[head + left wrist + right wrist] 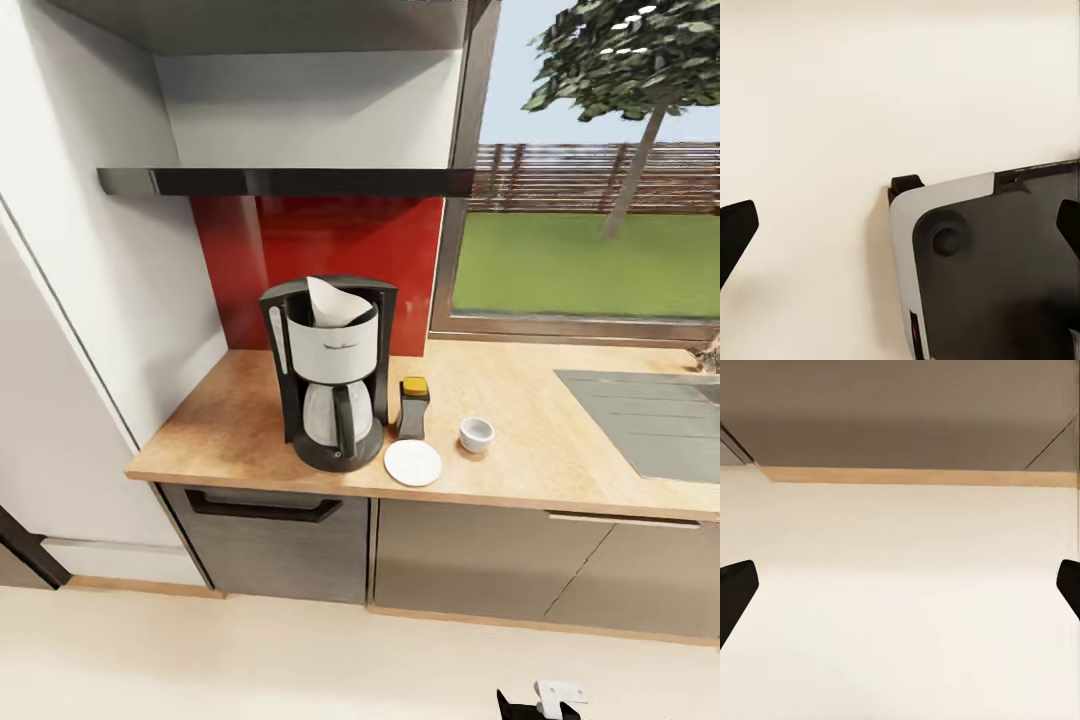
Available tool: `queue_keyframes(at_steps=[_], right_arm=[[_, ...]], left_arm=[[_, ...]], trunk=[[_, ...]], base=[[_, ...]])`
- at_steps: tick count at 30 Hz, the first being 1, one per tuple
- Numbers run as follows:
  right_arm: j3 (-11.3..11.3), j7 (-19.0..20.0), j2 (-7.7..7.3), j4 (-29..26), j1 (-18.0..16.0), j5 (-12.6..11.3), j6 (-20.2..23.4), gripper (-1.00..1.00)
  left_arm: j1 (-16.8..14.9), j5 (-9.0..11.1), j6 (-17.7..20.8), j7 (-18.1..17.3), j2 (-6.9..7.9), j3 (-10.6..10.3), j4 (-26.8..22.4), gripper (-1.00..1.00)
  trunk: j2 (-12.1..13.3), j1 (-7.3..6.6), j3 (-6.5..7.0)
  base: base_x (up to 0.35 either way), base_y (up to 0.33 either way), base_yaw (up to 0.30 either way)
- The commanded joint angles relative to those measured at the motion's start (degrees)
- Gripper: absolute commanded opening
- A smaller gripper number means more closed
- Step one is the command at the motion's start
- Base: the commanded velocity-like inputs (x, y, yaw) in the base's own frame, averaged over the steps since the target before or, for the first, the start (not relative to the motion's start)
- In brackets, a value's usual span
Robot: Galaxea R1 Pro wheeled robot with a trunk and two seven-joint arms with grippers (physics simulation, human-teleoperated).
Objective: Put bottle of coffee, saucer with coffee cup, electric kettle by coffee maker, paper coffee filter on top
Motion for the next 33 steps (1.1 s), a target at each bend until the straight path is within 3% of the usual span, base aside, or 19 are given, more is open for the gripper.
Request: queue_keyframes(at_steps=[1,7,25,33], right_arm=[[-0.5,0.4,0.0,0.0,-0.1,0.2,-0.2,1.0],[-0.5,0.4,0.0,0.0,-0.1,0.2,-0.2,1.0],[-0.6,0.3,0.0,0.1,-0.1,0.2,-0.2,1.0],[-0.6,0.3,0.0,0.0,-0.1,0.2,-0.2,1.0]], left_arm=[[0.0,0.6,0.1,-0.1,-0.21,-0.2,0.0,1.0],[0.0,0.7,-0.1,0.2,-1.06,0.0,0.0,1.0],[0.1,1.0,-0.2,0.2,-1.2,0.0,0.1,1.0],[0.1,1.1,-0.2,0.3,-1.2,0.1,0.1,1.0]], trunk=[[-0.1,0.02,-0.06],[-0.1,0.02,0.12],[-0.1,0.02,0.45],[-0.1,0.02,0.45]], base=[[-0.001,0.001,-0.245],[0.0,0.0,-0.269],[0.001,-0.001,-0.288],[0.135,-0.158,-0.296]])
